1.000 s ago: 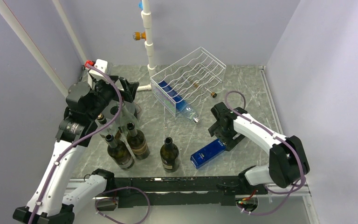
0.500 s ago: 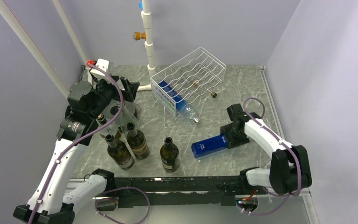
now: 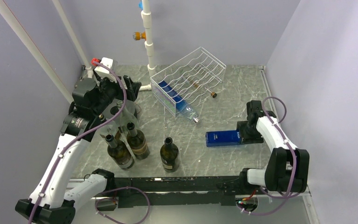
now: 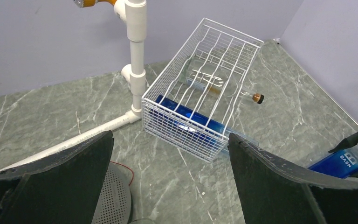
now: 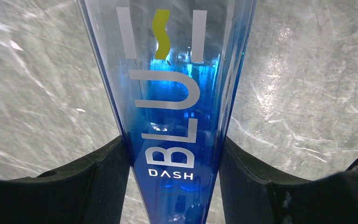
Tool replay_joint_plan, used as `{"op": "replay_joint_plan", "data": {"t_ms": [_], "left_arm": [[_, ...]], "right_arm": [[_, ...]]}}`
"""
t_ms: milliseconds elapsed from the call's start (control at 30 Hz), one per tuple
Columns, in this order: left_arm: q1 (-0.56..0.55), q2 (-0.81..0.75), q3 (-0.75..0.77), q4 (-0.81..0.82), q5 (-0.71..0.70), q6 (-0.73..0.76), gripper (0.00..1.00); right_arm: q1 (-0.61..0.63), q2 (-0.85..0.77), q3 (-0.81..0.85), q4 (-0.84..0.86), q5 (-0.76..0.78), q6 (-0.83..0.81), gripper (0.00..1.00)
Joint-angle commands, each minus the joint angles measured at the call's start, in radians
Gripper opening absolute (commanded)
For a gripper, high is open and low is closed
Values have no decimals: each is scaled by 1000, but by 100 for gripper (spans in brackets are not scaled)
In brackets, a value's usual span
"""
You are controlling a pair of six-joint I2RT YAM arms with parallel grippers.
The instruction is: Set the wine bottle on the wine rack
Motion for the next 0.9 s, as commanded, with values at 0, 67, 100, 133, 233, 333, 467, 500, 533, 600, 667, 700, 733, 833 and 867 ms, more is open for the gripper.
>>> {"op": "replay_joint_plan", "data": {"t_ms": [0,67,100,133,233,333,467,500,533,600,667,700,733,833,867], "left_arm": [[-3,3,13,38,7,6,99],[-3,8,23,28,14,5,99],[-3,7,18,32,18,5,99],[-3,6,13,40,18,5,99],[-1,15,22,31,16,4,99],[5,13,15,40,27,-3,99],[23,18,22,39,50,-18,99],[31,19,21,41,62,-27,99],[39,17,17,48,72,-34,99],[49,18,13,56,83,-43,99],[56,21,14,53,88,-47,99],[58,23,14,53,90,-50,99],[59,23,14,54,91,-52,99],[65,25,14,56,101,-57,99],[68,26,14,57,105,-60,99]], "right_arm": [[-29,-63,57,81,10,65,0],[-37,-31,95,93,1,91,0],[-41,-10,111,93,-14,109,0],[-42,10,128,99,-30,120,0],[-50,66,157,119,-76,178,0],[-50,80,153,150,-75,280,0],[-51,83,100,239,-71,449,0],[-53,89,96,252,-66,484,0],[-55,99,100,254,-59,516,0],[-59,113,113,257,-32,563,0],[-64,128,118,269,-29,603,0],[-71,133,116,282,-37,610,0],[-80,138,113,293,-53,614,0],[-115,142,117,298,-61,610,0],[-124,138,114,301,-56,608,0]]}}
